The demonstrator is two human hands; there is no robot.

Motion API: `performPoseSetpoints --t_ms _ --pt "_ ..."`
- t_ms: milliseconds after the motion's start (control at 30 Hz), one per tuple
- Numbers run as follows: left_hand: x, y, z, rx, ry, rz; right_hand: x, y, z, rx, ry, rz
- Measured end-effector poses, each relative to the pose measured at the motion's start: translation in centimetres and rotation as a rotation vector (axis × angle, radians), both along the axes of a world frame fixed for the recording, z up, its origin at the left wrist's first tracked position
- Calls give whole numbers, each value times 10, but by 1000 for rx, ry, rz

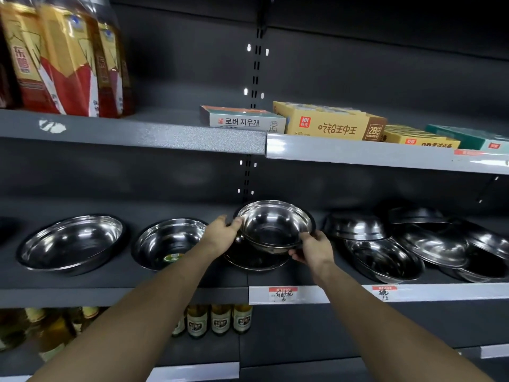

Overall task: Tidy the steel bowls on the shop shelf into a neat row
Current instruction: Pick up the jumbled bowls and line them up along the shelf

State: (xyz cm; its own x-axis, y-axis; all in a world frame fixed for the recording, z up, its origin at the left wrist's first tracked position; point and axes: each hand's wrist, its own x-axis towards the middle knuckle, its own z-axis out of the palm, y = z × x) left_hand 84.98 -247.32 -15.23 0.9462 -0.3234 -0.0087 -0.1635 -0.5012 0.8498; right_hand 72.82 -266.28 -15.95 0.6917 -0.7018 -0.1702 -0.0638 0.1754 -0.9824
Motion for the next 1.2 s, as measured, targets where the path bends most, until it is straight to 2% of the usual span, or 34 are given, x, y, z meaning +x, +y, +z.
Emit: performPoseSetpoints --t_ms 100,267,567,667,833,1200 --pt "9 29 8 232 -209 145 11 5 -1 -9 -1 -32" --pt "22 85 18 561 -384 257 38 28 -3 -21 -3 4" --pt "28 185 7 917 -297 260 88 100 -5 -67 5 146" --pt "26 207 2 961 -271 256 97 123 -8 -66 41 203" --pt "22 227 4 921 -245 266 105 153 -11 -49 69 278" --pt "17 241 0 904 -222 223 102 186 -17 -200 196 364"
